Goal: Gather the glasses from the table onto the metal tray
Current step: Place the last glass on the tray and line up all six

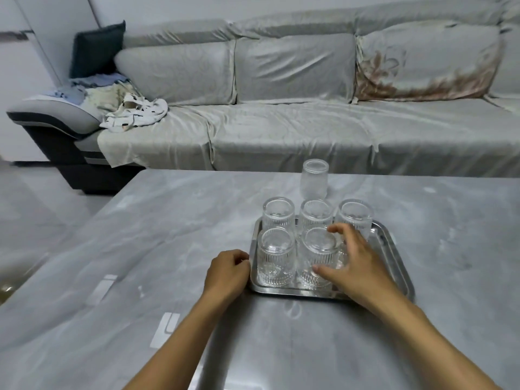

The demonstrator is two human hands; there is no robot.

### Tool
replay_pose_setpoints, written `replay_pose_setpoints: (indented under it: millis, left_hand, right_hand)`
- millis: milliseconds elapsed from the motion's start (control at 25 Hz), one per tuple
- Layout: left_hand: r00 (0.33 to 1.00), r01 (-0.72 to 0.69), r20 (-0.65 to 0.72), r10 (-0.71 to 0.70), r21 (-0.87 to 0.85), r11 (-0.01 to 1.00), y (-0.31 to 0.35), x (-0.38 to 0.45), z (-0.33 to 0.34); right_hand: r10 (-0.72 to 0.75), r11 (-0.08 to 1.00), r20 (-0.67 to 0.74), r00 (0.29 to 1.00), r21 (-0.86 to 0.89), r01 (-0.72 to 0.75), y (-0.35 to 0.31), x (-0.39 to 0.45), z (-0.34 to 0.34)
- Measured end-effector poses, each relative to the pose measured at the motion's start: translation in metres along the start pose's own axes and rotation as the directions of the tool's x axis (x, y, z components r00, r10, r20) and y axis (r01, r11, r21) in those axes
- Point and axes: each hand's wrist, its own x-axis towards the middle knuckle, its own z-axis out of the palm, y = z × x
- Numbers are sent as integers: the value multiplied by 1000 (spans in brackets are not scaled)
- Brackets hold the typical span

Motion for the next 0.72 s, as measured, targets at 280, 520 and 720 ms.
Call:
replay_pose_setpoints:
  millis: [280, 520, 720]
  left_hand:
    - [974, -225, 100, 203, 538, 813, -26, 74, -7]
    - [963, -247, 43, 267, 535, 808, -51, 91, 10]
    - [964, -239, 34, 263, 541, 806, -48, 92, 12]
  right_hand:
    - [-44, 971, -196, 980, 220, 87, -20, 42, -58]
    - [-34, 997, -92, 995, -66, 28, -21, 185, -46]
    - [97, 862, 105, 990, -506, -31, 1, 240, -6]
